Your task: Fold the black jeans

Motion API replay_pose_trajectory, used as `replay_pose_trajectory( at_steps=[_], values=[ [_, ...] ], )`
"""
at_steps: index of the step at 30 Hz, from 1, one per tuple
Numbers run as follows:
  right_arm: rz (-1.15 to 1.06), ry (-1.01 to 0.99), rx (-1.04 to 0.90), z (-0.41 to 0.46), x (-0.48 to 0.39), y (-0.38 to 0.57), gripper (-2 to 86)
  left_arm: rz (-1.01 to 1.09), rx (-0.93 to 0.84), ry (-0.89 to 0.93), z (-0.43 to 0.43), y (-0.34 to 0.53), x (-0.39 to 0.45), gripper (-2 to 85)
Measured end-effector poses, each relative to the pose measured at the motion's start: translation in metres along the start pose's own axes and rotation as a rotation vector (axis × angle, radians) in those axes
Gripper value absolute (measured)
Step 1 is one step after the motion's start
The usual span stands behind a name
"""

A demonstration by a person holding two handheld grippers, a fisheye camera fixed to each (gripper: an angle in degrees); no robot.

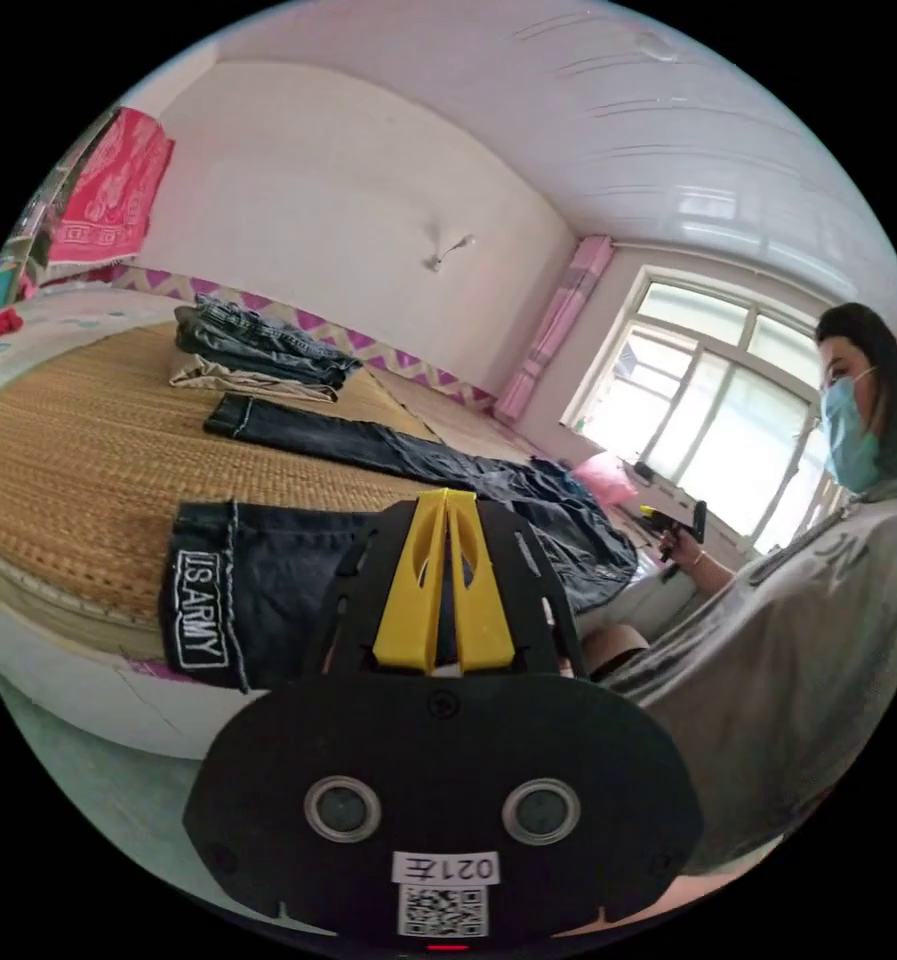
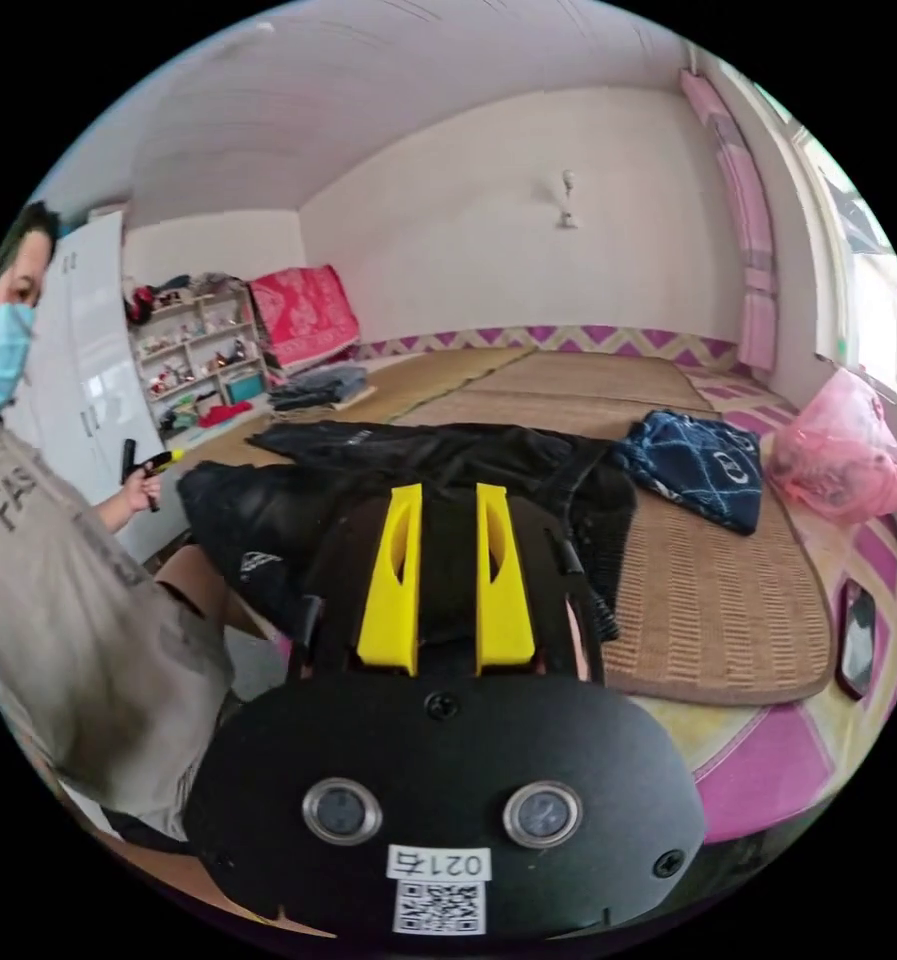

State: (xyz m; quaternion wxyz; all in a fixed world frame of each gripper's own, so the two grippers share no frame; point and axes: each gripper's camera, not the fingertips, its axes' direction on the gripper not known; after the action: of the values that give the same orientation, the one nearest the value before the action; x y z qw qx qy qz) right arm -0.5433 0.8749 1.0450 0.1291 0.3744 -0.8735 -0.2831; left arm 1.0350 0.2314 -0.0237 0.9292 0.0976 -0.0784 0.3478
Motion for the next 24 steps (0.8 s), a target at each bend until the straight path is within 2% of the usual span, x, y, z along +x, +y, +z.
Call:
replay_pose_trajectory(
  at_steps=[2, 8, 11, 13, 20, 24],
  values=[
    [0.036, 0.085, -0.095, 0.033, 0.023, -0.011, 8.4, -0.016, 0.000, -0.035, 0.014, -0.008, -0.006, -0.9],
    [0.191, 0.110, -0.354, 0.129, 0.097, -0.031, 8.2, -0.185, -0.099, -0.133, 0.078, -0.028, -0.046, -0.9],
    [0.337, 0.149, -0.456, 0.166, 0.137, -0.030, 7.9, -0.232, -0.256, -0.214, 0.112, -0.039, -0.054, -0.9],
    [0.434, 0.071, -0.503, 0.183, 0.161, -0.024, 7.6, -0.256, -0.344, -0.266, 0.130, -0.044, -0.059, -0.9],
    [0.647, -0.244, -0.451, 0.187, 0.211, 0.001, 1.6, -0.336, -0.424, -0.213, 0.150, -0.054, -0.088, -0.9],
    [0.656, -0.262, -0.392, 0.169, 0.207, 0.000, 0.2, -0.327, -0.444, -0.294, 0.163, -0.072, -0.102, -0.9]
  ],
)
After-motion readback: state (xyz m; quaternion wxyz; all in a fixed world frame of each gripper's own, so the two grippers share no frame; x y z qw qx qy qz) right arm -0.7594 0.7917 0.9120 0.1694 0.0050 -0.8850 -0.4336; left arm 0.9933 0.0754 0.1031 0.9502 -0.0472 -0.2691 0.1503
